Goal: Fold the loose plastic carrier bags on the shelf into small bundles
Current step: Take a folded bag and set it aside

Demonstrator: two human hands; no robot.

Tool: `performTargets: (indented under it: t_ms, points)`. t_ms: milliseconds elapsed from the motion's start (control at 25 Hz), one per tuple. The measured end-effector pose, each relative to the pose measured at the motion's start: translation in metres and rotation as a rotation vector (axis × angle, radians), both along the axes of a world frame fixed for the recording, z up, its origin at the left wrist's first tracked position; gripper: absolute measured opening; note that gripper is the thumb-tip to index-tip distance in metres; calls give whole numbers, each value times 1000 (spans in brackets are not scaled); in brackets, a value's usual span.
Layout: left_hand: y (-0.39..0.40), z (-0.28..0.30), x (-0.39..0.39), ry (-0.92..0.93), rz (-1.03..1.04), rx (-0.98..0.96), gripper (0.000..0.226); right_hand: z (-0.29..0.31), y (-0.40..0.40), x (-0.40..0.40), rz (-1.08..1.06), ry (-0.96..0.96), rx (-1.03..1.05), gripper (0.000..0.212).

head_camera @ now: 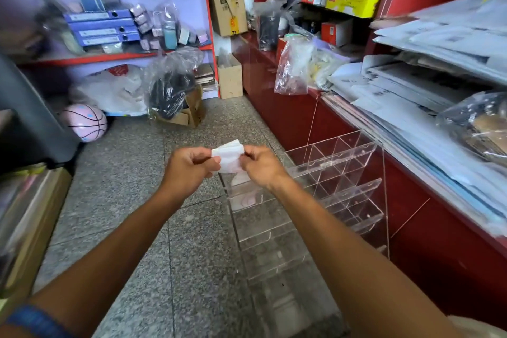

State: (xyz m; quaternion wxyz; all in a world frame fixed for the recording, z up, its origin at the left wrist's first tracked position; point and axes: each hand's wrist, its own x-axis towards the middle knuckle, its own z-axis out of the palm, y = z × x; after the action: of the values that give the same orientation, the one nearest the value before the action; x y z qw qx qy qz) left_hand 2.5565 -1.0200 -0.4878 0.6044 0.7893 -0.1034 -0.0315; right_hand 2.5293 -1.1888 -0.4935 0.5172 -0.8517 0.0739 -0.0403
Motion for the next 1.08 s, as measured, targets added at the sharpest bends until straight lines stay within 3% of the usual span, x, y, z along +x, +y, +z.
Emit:
performTargets:
  t_ms: [120, 240, 360, 480, 600, 800, 960, 1080]
  points:
    - [-6, -6, 2, -31, 63, -20, 12, -4, -5, -7, -141, -167, -179, 6]
    - [-13, -10, 4, -33, 93, -46, 14, -7, -14, -19, 78, -220, -322, 11]
    - [-18, -7, 2, -40, 110, -110, 8, -5, -15, -28, 360, -162, -621, 32]
    - [-20, -8, 1, -69, 83, -54, 11, -1, -7, -33, 443, -72, -839, 50]
    - [-20, -16, 2, -155, 48, 105, 6, -3, -5, -37, 352, -63, -869, 47]
    - [-23, -23, -1, -115, 34, 89, 5, -1, -18, -48, 322, -6, -833, 45]
    - [-21, -33, 3, -148, 37, 286, 6, 0, -22, -53, 327, 10, -822, 48]
    - [-24, -32, -3, -164, 67, 352, 20, -6, -26, -55, 353, 31, -810, 52]
